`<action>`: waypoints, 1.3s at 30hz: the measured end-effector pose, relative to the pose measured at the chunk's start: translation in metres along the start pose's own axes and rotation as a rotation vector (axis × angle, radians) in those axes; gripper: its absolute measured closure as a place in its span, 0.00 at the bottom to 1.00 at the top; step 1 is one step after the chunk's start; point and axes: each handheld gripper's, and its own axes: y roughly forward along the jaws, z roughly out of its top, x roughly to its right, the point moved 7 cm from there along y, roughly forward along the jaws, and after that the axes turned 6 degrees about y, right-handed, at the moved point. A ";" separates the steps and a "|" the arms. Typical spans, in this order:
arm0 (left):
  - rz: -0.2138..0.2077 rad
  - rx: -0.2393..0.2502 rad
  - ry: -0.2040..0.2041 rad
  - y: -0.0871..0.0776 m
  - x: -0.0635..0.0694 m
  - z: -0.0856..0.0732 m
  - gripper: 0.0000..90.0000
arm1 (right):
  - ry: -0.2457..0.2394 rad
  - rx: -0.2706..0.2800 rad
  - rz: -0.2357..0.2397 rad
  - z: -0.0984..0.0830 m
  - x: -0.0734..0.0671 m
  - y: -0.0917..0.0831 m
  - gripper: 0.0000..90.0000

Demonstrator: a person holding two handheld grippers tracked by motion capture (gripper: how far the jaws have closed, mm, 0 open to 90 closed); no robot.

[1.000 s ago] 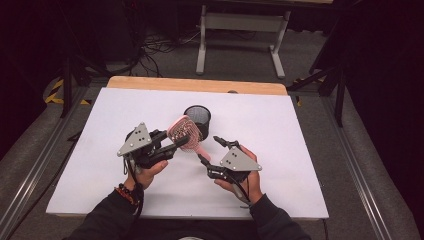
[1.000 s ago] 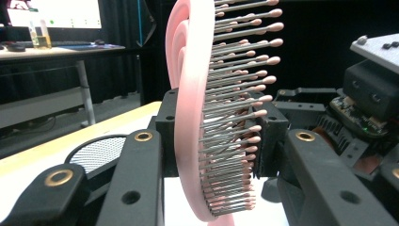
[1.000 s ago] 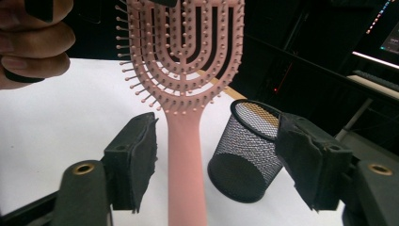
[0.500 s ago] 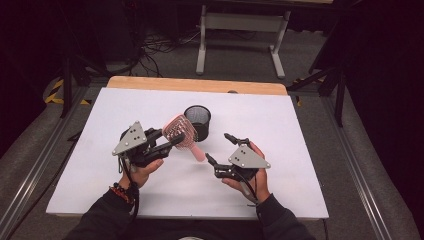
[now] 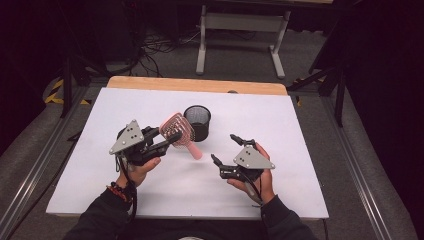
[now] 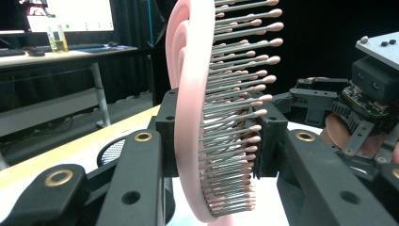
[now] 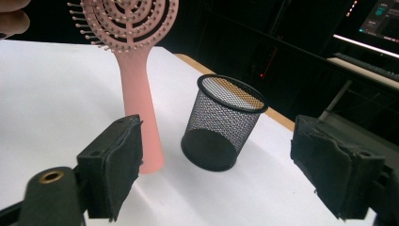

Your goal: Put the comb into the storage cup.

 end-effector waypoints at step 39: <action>0.043 0.011 0.036 -0.008 -0.009 0.010 0.71 | -0.006 0.003 -0.031 -0.030 0.019 -0.031 0.04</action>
